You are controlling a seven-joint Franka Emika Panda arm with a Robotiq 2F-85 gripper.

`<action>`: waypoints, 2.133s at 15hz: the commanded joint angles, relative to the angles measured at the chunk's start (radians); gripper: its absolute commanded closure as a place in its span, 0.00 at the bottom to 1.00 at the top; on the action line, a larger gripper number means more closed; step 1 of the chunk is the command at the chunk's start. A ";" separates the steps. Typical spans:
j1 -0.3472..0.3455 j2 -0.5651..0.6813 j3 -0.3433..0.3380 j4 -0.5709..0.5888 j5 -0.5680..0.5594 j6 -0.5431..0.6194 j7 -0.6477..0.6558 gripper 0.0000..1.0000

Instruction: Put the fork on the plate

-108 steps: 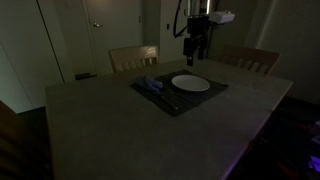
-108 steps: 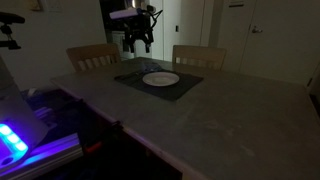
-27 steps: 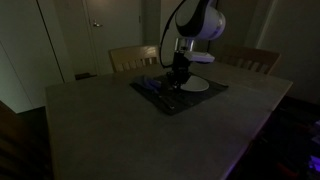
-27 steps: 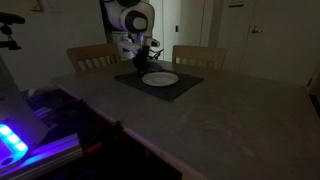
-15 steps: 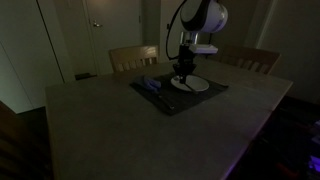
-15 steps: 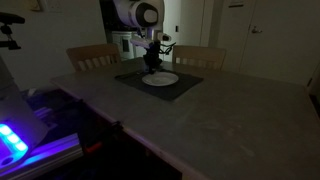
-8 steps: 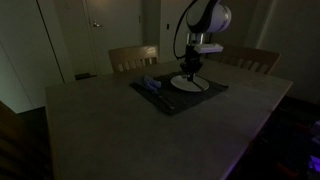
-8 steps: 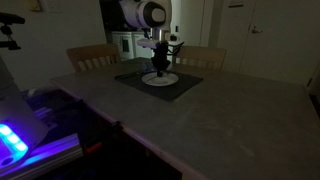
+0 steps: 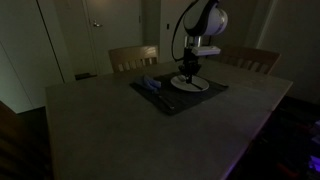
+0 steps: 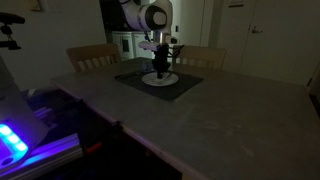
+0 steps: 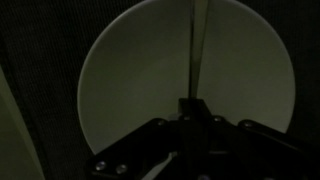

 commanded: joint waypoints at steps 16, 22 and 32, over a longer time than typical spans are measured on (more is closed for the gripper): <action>-0.010 0.008 0.028 -0.013 0.028 -0.059 0.009 0.98; -0.022 -0.008 0.038 -0.031 0.050 -0.092 -0.005 0.98; -0.023 -0.001 0.035 -0.016 0.080 -0.134 -0.006 0.38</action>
